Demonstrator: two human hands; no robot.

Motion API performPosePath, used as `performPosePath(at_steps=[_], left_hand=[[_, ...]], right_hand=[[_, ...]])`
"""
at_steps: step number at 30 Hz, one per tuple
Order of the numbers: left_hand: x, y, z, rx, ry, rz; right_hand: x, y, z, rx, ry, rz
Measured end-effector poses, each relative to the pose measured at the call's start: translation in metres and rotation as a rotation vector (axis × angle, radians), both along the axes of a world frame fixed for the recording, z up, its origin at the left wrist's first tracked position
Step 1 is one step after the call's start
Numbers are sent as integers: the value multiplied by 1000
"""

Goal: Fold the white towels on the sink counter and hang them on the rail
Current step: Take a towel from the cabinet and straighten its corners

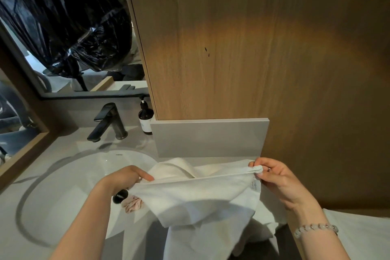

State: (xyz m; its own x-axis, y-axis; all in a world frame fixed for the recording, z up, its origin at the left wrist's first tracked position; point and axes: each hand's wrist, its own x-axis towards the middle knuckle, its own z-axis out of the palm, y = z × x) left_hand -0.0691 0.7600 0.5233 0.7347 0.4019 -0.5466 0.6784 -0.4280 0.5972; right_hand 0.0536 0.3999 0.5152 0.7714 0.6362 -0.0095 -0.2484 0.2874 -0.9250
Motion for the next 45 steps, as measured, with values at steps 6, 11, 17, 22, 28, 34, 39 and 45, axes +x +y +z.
performPosePath(at_steps=[6,11,17,22,28,34,39,45], left_hand=[[1,-9,6,-24,-217,116],[-3,0,0,-61,-348,209],[-5,-1,-3,27,-402,191],[-2,0,7,201,-468,151],[0,-4,24,558,-641,146],[5,-16,57,698,-810,187],[7,-29,95,822,-895,203],[10,-44,111,792,-987,149]], right_hand=[[1,-3,-5,-31,1,-32],[-1,-6,-3,-32,-11,-102],[-3,-8,4,-51,-34,-167],[-4,-9,19,-101,-83,-275],[4,-10,40,-212,-127,-457],[12,-10,75,-176,-169,-644],[10,-14,100,-167,-209,-821],[-7,-23,114,-159,-339,-1027]])
